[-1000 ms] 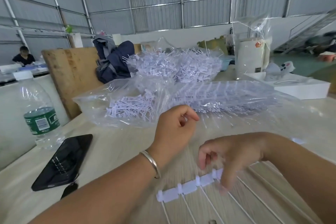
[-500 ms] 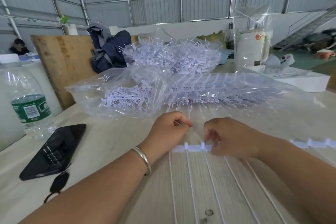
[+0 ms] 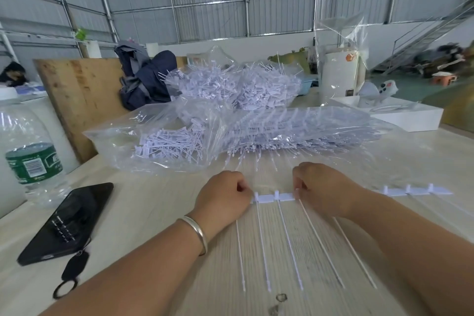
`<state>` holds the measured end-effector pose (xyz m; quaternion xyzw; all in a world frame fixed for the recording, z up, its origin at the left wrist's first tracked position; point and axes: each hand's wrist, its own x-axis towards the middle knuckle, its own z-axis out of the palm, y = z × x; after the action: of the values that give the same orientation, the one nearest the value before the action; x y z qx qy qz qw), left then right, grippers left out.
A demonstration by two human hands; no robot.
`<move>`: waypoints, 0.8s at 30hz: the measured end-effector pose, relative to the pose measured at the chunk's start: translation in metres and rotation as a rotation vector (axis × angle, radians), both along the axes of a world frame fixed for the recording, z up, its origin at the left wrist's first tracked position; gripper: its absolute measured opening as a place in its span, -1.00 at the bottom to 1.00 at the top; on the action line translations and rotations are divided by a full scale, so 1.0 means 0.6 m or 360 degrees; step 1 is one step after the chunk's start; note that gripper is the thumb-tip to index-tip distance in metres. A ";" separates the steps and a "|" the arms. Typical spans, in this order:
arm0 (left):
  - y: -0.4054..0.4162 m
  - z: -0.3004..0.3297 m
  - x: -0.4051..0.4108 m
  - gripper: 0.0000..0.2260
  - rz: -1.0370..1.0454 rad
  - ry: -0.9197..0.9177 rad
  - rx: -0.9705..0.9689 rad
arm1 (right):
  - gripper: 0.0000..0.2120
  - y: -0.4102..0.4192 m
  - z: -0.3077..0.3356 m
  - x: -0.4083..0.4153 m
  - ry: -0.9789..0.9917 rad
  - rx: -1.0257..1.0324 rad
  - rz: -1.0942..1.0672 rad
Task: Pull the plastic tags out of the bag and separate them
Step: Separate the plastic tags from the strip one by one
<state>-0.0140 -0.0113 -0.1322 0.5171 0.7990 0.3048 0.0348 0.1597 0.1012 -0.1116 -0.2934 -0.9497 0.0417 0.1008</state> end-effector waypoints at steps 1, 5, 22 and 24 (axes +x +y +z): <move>0.001 0.000 0.000 -0.87 0.0015 -0.0019 0.0003 | -0.95 -0.003 0.000 -0.002 0.0052 0.0008 -0.0021; 0.002 0.003 -0.003 -0.92 0.0046 -0.0256 0.0083 | -0.90 -0.002 -0.004 -0.004 0.0458 -0.0142 -0.0129; -0.007 0.031 -0.008 -0.89 -0.0315 -0.1746 0.0420 | -0.64 0.012 -0.008 -0.002 0.1028 -0.0671 -0.0225; -0.006 0.032 -0.008 -0.90 -0.0287 -0.1800 0.0459 | -0.54 0.005 -0.005 -0.001 0.1078 -0.0728 -0.0181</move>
<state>-0.0185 -0.0152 -0.1130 0.3398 0.5597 0.6347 0.4104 0.1593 0.1042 -0.1144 -0.3300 -0.8114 0.3402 0.3421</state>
